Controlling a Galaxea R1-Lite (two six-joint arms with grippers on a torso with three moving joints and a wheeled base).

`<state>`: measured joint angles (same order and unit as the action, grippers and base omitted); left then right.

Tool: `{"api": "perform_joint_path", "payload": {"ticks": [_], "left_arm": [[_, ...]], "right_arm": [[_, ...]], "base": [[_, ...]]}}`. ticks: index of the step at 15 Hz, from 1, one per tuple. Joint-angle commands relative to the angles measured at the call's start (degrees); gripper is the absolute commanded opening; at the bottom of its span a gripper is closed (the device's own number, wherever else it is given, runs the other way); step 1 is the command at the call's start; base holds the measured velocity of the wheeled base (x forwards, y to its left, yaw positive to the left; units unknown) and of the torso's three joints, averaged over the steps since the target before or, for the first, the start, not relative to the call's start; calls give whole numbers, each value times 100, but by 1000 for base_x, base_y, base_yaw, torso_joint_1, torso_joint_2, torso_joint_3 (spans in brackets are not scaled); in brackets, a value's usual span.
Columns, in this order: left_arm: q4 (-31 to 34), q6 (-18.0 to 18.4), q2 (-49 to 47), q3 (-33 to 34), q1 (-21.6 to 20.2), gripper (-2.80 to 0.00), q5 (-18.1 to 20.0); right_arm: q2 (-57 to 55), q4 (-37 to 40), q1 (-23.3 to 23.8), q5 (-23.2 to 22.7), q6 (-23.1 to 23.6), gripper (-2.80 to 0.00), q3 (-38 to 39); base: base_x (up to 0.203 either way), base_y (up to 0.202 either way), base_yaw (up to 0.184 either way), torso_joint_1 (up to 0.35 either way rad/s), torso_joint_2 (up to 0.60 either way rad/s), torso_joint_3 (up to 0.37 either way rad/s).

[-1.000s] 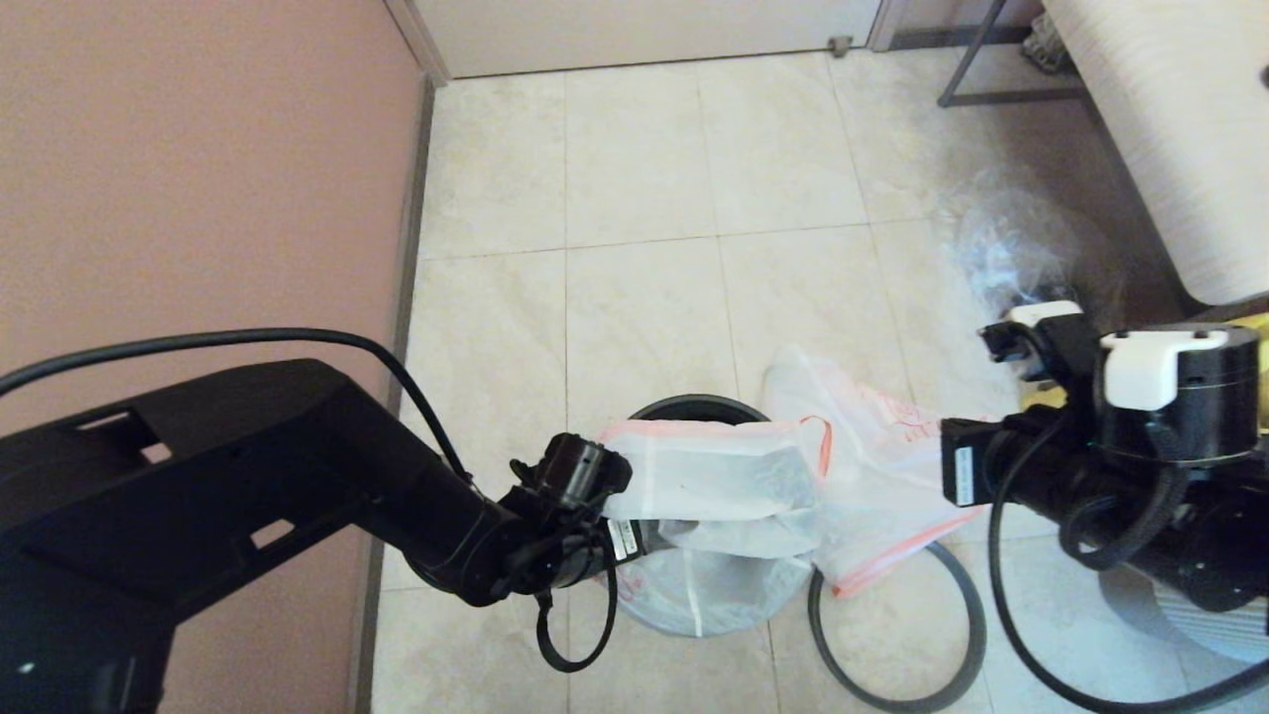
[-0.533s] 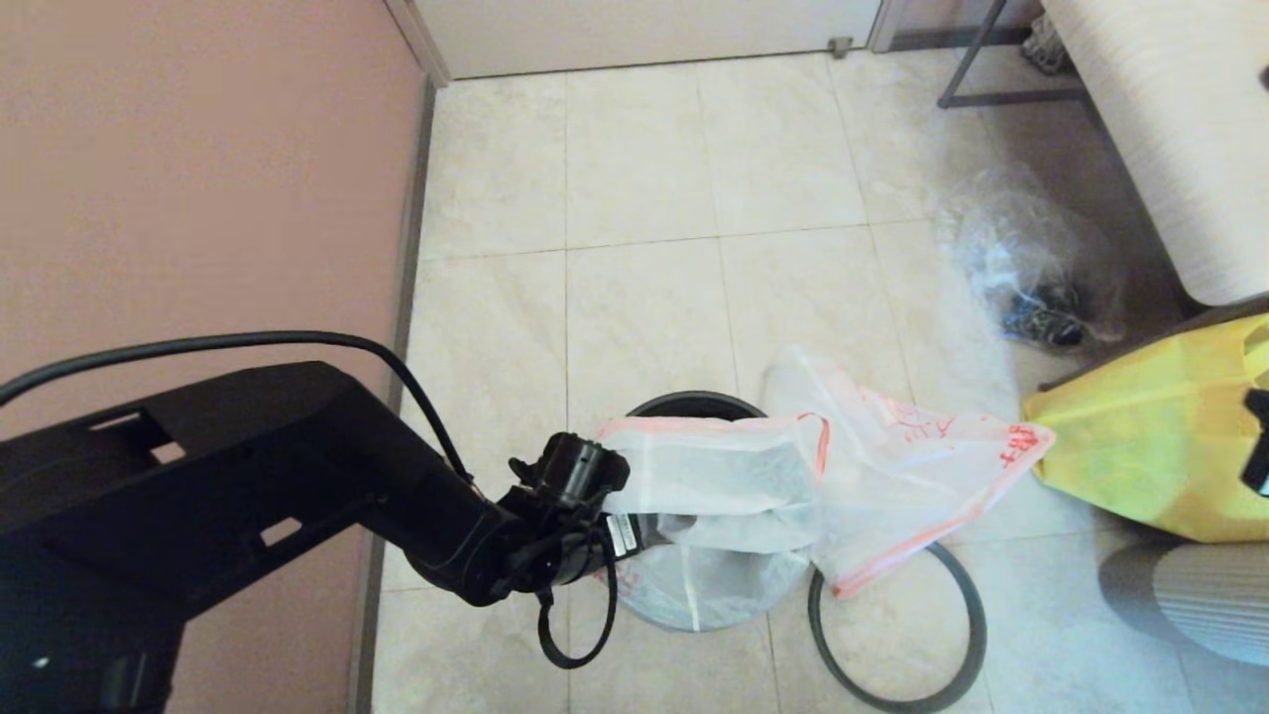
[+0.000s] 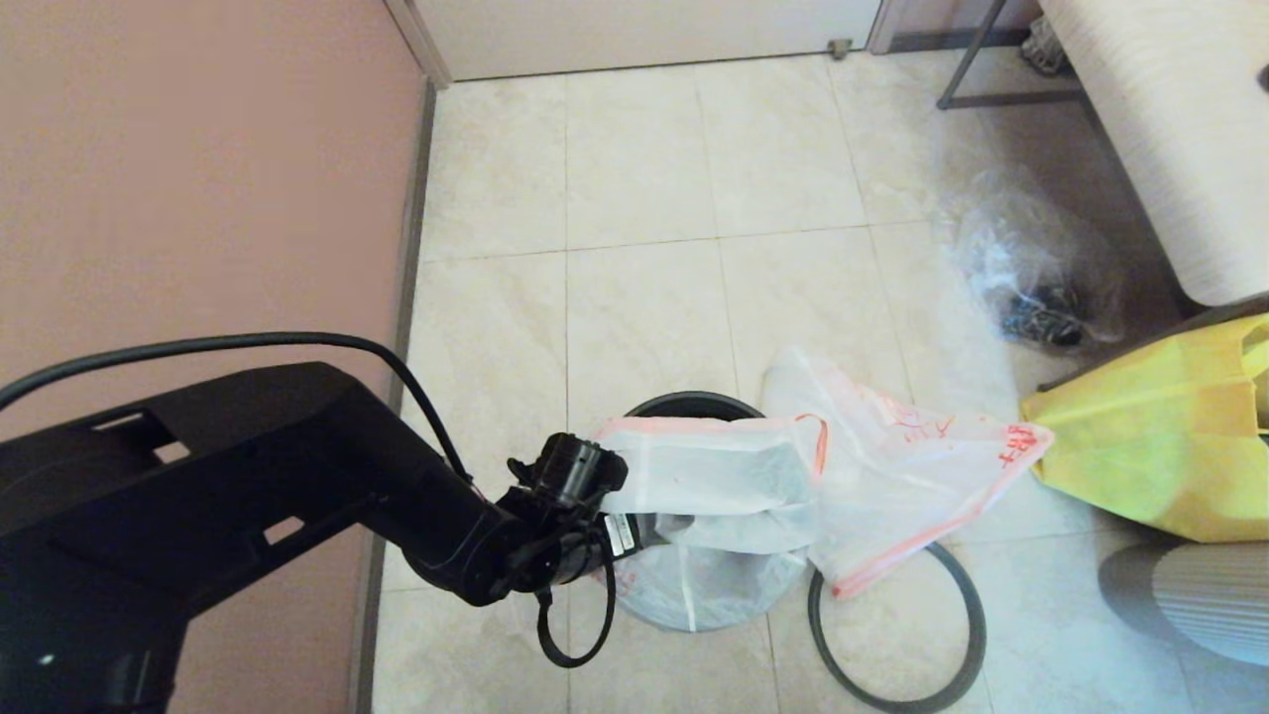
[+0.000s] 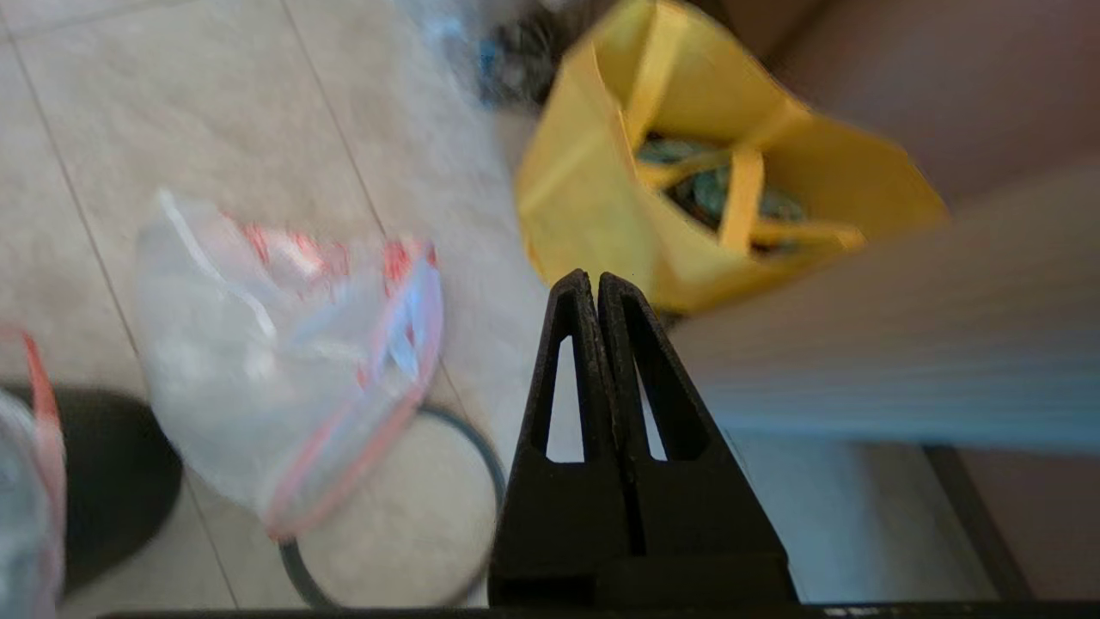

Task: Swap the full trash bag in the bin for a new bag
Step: Put the new garbage bag on the trash can

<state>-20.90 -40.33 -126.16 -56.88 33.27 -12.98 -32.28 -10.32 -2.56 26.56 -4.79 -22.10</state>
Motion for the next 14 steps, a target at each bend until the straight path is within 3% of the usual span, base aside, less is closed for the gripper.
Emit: {"api": "perform_joint_path", "payload": {"ticks": [1, 2, 4, 6, 9, 11, 14], "left_arm": [[-120, -22, -29, 37, -5, -280, -20], [-158, -19, -32, 46, 4, -280, -20], [-160, -19, -12, 63, 31, -280, -20], [-156, -19, 67, 96, 39, -280, -20], [-151, -28, 127, 107, 57, -280, -20], [-171, -21, 123, 136, 92, -280, -112], [-186, -19, 133, 186, 111, -280, -222]], "right_arm": [[979, 97, 17, -48, -8, -280, 399], [1311, 329, 18, -179, -17, -280, 554], [1762, 830, 19, -938, -154, -280, 948], [1959, 950, 23, -1279, -293, -280, 1323], [2709, 1013, 135, -1710, -65, -280, 1790], [3198, 1517, 167, -1971, 116, -280, 1806], [3228, 1692, 182, -2471, 197, -280, 1819]], "base": [[0, 0, 0, 0, 0, 0], [0, 0, 0, 0, 0, 0], [0, 0, 0, 0, 0, 0], [0, 0, 0, 0, 0, 0], [0, 0, 0, 0, 0, 0], [0, 0, 0, 0, 0, 0], [0, 0, 0, 0, 0, 0]]}}
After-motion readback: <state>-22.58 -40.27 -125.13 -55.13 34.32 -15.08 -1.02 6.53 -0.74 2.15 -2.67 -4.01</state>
